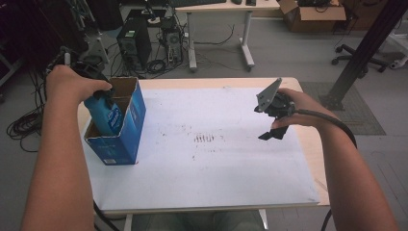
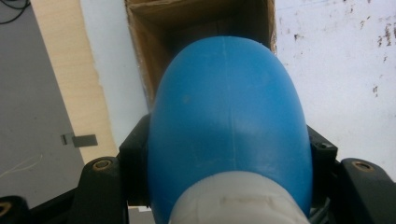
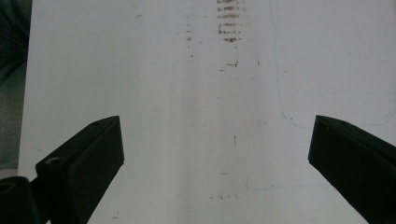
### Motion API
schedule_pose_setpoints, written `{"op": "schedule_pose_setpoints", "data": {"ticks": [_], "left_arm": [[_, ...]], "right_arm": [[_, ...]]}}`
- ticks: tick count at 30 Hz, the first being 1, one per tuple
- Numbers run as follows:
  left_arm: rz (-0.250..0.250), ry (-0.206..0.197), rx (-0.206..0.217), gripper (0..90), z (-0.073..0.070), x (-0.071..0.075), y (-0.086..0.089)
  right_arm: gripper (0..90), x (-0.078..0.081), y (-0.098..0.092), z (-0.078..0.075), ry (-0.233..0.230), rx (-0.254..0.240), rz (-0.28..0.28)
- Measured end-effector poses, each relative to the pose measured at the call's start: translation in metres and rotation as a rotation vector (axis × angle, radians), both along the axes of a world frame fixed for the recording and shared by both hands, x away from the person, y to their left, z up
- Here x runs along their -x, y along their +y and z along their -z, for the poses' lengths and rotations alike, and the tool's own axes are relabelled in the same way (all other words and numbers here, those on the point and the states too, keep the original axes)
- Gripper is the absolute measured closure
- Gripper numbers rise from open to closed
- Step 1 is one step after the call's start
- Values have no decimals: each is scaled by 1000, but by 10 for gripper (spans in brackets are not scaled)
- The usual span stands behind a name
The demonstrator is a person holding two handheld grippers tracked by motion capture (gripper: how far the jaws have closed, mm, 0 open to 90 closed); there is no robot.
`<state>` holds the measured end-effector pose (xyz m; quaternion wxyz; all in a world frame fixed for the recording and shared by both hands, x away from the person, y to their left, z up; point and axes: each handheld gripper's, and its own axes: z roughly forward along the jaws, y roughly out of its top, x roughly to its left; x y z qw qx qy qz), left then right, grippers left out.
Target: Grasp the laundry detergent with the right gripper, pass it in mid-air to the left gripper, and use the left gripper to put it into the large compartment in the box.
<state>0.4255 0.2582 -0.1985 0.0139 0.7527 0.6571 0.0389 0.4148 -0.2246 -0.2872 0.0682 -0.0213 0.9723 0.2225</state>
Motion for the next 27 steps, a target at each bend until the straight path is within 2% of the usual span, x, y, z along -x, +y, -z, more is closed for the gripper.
{"op": "schedule_pose_setpoints", "data": {"ticks": [18, 23, 27], "left_arm": [[-23, 18, -8, 379, 42, -2, 3], [-26, 15, -9, 379, 51, -3, 4], [-33, 27, -8, 379, 58, -3, 5]], "right_arm": [[34, 3, -1, 1, 1, 1, -2], [35, 3, 1, 2, 8, 7, -1], [34, 4, 1, 2, 4, 6, -4]]}}
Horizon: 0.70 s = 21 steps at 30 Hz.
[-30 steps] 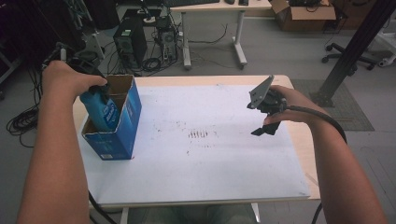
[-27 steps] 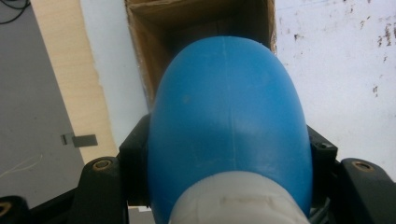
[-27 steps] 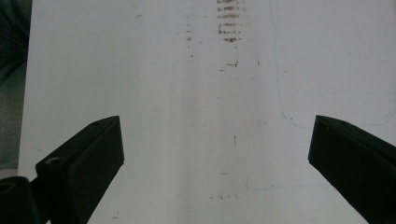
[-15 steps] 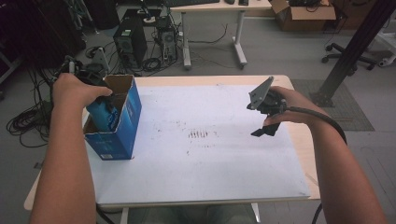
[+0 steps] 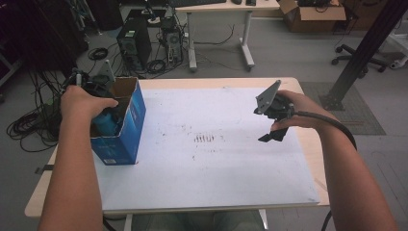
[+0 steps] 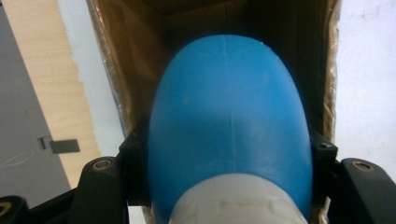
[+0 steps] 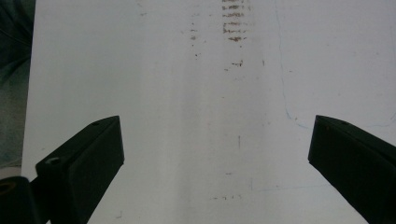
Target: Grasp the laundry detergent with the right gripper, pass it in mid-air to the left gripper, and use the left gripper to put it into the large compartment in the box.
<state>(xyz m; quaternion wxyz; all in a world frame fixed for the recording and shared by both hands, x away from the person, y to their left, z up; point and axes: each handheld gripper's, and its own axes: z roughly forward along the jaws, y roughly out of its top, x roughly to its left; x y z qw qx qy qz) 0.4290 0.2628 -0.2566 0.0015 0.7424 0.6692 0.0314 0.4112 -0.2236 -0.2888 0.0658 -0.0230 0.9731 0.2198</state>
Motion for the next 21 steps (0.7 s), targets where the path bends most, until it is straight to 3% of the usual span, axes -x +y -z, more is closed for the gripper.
{"op": "schedule_pose_setpoints", "data": {"ticks": [21], "left_arm": [[-5, 18, -16, 378, 23, -2, -2]], "right_arm": [[35, 0, -5, 0, -2, -9, 8]]}}
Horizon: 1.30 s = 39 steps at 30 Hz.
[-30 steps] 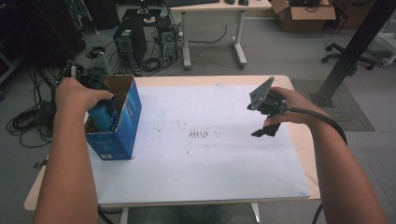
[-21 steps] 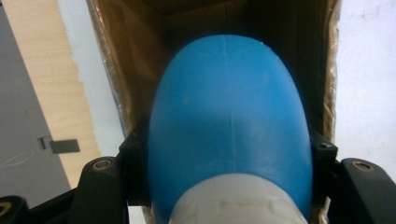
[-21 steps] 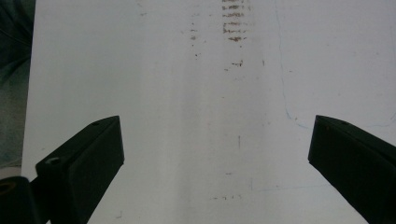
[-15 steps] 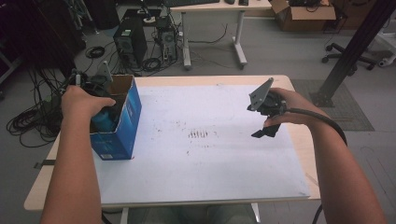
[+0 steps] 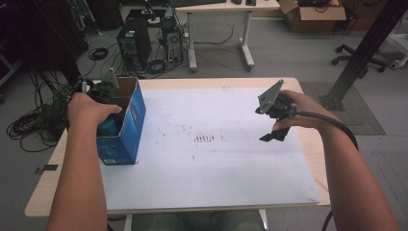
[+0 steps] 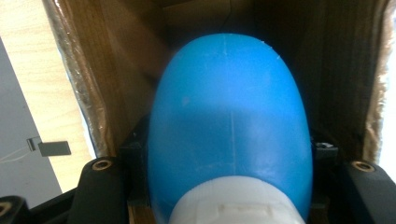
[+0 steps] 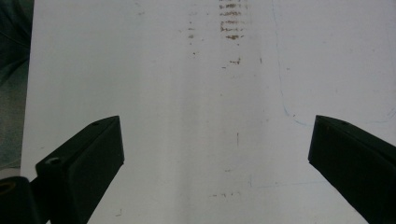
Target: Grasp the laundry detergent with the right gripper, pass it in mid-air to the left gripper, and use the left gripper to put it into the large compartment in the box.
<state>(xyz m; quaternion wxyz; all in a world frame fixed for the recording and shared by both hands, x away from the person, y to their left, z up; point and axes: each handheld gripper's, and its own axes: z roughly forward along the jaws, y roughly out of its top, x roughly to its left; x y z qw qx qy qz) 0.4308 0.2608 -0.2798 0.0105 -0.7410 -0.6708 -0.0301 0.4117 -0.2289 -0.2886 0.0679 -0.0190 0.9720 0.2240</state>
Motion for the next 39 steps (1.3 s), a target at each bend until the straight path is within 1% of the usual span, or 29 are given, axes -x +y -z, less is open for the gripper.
{"op": "schedule_pose_setpoints", "data": {"ticks": [5, 7, 19, 25, 27, 29, 31, 33, 34, 39], "left_arm": [[-1, 4, 5, 378, 5, 0, 0], [-3, -9, 5, 378, 6, 0, 1], [-1, -12, 0, 379, 7, 0, 0], [0, -20, 7, 377, 7, 1, 1], [1, -29, 10, 376, 7, 1, 1], [-2, -35, 10, 376, 7, 1, 2], [-15, -41, 6, 373, 7, 2, 2], [-27, -44, 11, 341, 6, 1, 3], [-26, -36, 11, 338, 5, 2, 3], [-28, -38, 10, 344, 4, 2, 3]], "right_arm": [[34, 0, -1, 1, -1, -4, 2], [34, 0, -2, 1, 2, -5, 8], [34, 0, -1, -1, -3, -8, 5], [35, 0, -1, -1, -1, -6, 8], [34, 1, -1, -1, 1, -7, 9], [34, 1, 0, -1, 0, -5, 6], [35, 1, 1, -2, 0, -6, 6], [34, 1, 1, -2, -2, -7, 6], [35, 1, 1, -2, -2, -8, 5], [35, 1, 0, -2, -4, -10, 6]]}}
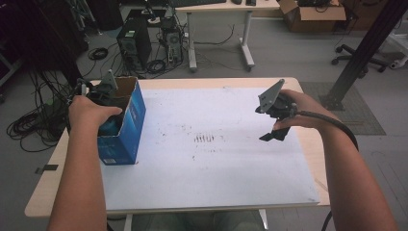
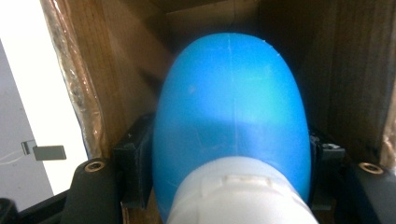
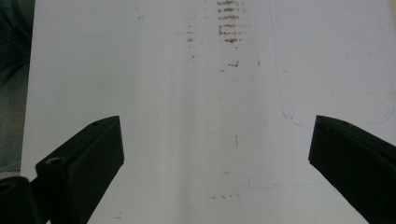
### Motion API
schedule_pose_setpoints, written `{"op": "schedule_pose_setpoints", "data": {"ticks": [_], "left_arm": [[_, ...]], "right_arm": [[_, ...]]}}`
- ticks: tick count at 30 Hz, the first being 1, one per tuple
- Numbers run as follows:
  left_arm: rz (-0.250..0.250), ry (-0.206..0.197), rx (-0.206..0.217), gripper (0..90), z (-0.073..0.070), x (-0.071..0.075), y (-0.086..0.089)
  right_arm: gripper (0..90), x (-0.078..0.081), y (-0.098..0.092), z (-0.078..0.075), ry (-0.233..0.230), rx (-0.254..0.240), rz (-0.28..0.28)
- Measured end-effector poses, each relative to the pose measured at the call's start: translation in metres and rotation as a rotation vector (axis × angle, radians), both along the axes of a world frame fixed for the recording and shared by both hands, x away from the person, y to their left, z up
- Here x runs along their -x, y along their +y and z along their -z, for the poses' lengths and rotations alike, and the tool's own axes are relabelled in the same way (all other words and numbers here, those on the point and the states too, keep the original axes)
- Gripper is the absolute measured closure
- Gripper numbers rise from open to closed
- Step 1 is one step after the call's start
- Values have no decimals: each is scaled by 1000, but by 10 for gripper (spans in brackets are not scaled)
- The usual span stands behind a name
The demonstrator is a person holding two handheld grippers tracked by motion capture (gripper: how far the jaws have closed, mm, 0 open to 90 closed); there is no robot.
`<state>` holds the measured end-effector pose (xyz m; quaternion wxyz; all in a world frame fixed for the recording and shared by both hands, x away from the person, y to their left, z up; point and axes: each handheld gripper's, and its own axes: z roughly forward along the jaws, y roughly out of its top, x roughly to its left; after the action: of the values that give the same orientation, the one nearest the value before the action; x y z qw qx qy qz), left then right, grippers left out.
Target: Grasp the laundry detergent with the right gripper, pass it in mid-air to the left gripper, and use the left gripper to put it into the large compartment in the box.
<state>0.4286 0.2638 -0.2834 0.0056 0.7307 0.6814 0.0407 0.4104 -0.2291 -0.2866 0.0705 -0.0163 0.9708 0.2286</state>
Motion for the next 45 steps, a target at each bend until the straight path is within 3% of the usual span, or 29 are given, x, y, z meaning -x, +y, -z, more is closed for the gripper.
{"op": "schedule_pose_setpoints", "data": {"ticks": [8, 17, 28, 45], "left_arm": [[-12, -13, -2, 329, -3, 0, -2], [-17, -33, -28, 271, -19, 1, -6], [-18, -44, -55, 233, -27, 3, -8], [-22, -53, -49, 157, -39, 5, -8]], "right_arm": [[34, 1, -1, -1, -3, -3, 0], [34, 2, 0, -1, -10, -7, -10], [34, 4, -3, -3, -20, -11, -11], [34, 8, -3, -8, -26, -13, -17]]}}
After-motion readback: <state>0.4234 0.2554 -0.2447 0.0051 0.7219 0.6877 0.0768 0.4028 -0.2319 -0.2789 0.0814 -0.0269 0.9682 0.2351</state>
